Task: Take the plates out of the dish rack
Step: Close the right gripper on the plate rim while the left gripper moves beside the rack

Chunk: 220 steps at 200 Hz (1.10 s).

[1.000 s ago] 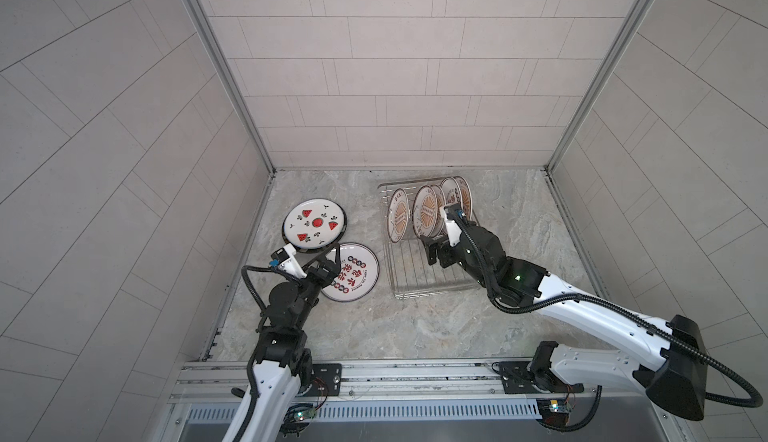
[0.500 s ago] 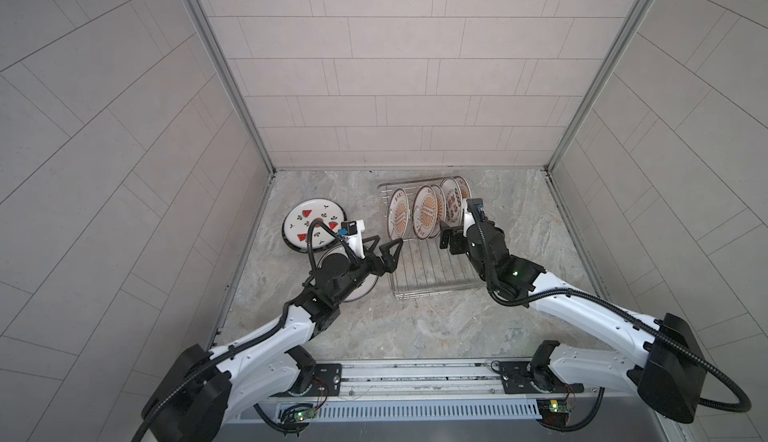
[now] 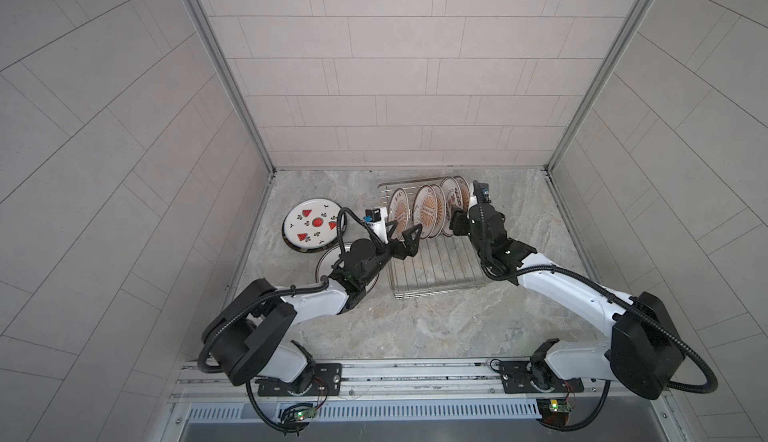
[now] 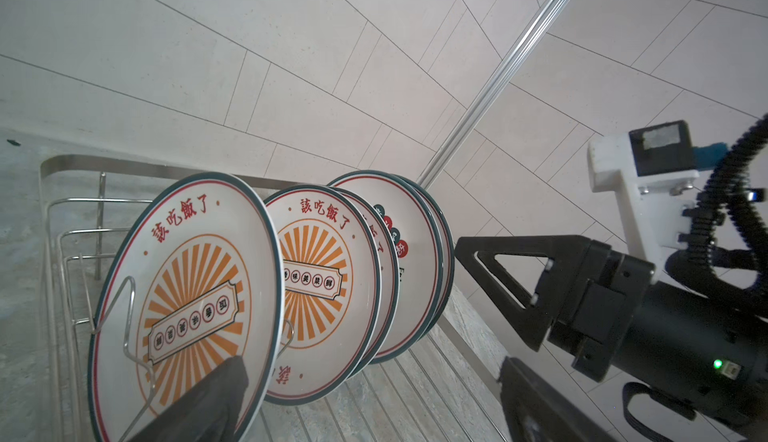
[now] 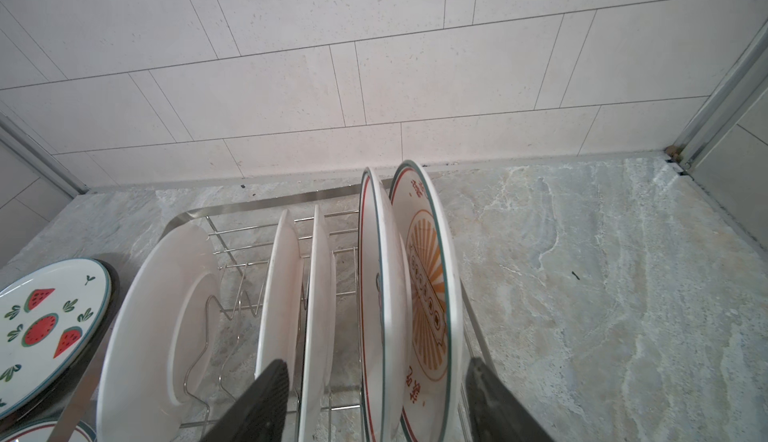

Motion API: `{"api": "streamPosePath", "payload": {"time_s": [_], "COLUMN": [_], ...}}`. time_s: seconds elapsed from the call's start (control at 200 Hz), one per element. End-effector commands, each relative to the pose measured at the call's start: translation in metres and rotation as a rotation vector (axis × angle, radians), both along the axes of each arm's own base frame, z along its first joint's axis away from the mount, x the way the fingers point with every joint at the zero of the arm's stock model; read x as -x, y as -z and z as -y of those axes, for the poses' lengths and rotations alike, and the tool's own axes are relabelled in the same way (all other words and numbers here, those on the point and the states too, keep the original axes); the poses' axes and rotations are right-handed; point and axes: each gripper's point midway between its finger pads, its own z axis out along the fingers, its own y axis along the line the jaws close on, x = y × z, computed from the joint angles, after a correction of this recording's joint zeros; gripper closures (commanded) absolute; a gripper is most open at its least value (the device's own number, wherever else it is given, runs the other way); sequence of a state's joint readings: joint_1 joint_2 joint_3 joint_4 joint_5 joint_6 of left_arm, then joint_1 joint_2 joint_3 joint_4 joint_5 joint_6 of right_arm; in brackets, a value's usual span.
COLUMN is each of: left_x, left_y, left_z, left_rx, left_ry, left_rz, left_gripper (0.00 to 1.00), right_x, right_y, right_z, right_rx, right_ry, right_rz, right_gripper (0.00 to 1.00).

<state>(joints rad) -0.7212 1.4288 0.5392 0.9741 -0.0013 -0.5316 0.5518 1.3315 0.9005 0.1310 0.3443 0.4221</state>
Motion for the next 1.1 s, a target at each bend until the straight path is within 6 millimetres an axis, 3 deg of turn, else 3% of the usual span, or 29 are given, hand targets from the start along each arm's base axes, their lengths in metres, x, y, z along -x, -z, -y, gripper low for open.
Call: {"api": "streamPosePath", "payload": {"time_s": [0.0, 0.125, 0.48, 0.741, 1.096], "left_x": [-0.005, 0.001, 0.003, -0.004, -0.006], "left_y": [-0.017, -0.018, -0.017, -0.014, -0.011], "left_z": [-0.009, -0.005, -0.007, 0.011, 0.006], "left_rx": [-0.076, -0.050, -0.002, 0.013, 0.011], "left_ry": [-0.104, -0.079, -0.081, -0.031, -0.067], "left_rz": [0.044, 0.060, 0.067, 0.060, 0.051], "left_gripper": [0.00, 0.00, 0.00, 0.00, 0.00], "right_x": [-0.008, -0.018, -0.037, -0.046, -0.060], "right_y": [-0.005, -0.007, 0.009, 0.024, 0.039], "right_z": [0.001, -0.002, 0.019, 0.018, 0.013], "right_rx": [0.017, 0.035, 0.106, 0.125, 0.160], "right_ry": [0.000, -0.001, 0.112, 0.096, 0.156], "right_rz": [-0.020, -0.030, -0.088, -0.125, -0.168], "right_gripper": [0.38, 0.50, 0.57, 0.61, 0.72]}}
